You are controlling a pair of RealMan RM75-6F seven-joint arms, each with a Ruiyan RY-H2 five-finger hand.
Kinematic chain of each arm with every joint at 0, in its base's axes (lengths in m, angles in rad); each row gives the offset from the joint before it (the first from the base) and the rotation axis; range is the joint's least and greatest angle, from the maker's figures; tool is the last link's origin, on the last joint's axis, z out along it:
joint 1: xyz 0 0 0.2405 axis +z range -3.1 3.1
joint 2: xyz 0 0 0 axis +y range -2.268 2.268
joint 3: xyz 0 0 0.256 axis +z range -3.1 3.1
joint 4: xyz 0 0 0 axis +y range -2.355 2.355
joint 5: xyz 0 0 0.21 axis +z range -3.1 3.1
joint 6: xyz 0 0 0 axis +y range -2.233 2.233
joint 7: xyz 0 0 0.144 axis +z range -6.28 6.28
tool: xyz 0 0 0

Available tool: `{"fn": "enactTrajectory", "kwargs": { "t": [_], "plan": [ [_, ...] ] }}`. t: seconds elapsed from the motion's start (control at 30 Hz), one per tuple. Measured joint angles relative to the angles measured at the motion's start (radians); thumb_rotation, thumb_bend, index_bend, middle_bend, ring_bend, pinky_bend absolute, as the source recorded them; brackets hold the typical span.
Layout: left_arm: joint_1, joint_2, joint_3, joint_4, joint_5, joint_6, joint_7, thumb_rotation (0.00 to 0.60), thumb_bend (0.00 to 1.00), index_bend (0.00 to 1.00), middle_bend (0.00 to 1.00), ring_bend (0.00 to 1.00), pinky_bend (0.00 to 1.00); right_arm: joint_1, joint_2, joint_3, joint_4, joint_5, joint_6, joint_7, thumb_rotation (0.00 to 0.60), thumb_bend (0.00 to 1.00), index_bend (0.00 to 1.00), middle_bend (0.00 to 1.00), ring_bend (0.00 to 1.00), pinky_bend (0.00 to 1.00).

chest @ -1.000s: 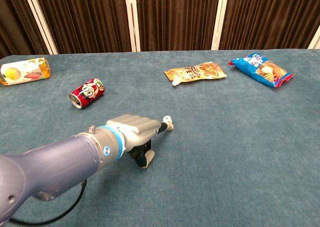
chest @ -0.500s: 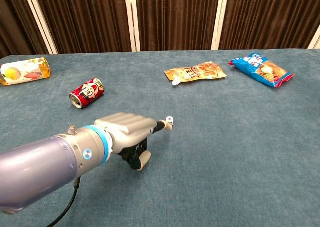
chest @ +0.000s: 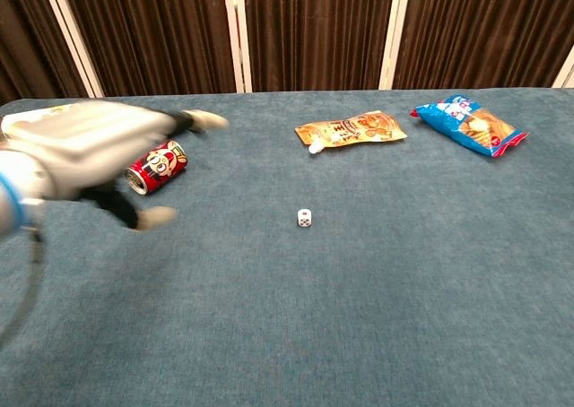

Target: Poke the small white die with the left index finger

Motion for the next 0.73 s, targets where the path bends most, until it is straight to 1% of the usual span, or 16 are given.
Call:
{"fn": "enactTrajectory", "kwargs": {
  "t": [0.17, 0.23, 0.33, 0.4, 0.53, 0.63, 0.73],
  "plan": [
    [0.109, 0.139, 0.089, -0.025, 0.122, 0.087, -0.092, 0.6, 0.28, 0.0, 0.0, 0.0, 0.0, 0.006, -0.017, -0.01, 0.011, -0.016, -0.004, -0.038, 0.6, 0.03, 0.14, 0.0, 0.0, 0.0],
    [0.156, 0.188, 0.121, -0.013, 0.169, 0.118, -0.144, 0.6, 0.28, 0.0, 0.0, 0.0, 0.0, 0.008, -0.022, -0.015, 0.014, -0.021, -0.007, -0.054, 0.6, 0.03, 0.14, 0.0, 0.0, 0.0],
    [0.221, 0.237, 0.156, 0.02, 0.202, 0.16, -0.212, 0.6, 0.28, 0.0, 0.0, 0.0, 0.0, 0.011, -0.031, -0.022, 0.017, -0.029, -0.011, -0.08, 0.6, 0.03, 0.13, 0.0, 0.0, 0.0],
    [0.256, 0.255, 0.172, 0.047, 0.221, 0.178, -0.252, 0.6, 0.28, 0.0, 0.0, 0.0, 0.0, 0.013, -0.042, -0.024, 0.019, -0.034, -0.01, -0.099, 0.6, 0.03, 0.11, 0.0, 0.0, 0.0],
    [0.335, 0.293, 0.196, 0.133, 0.271, 0.224, -0.351, 0.6, 0.28, 0.0, 0.0, 0.0, 0.0, 0.015, -0.06, -0.027, 0.021, -0.044, -0.003, -0.121, 0.6, 0.03, 0.11, 0.0, 0.0, 0.0],
    [0.378, 0.311, 0.199, 0.19, 0.316, 0.258, -0.394, 0.6, 0.28, 0.0, 0.0, 0.0, 0.0, 0.016, -0.065, -0.031, 0.018, -0.044, -0.006, -0.139, 0.6, 0.03, 0.11, 0.0, 0.0, 0.0],
    [0.41, 0.327, 0.194, 0.219, 0.365, 0.281, -0.422, 0.6, 0.28, 0.0, 0.0, 0.0, 0.0, 0.018, -0.07, -0.035, 0.016, -0.044, -0.011, -0.153, 0.6, 0.03, 0.11, 0.0, 0.0, 0.0]
  ]
}}
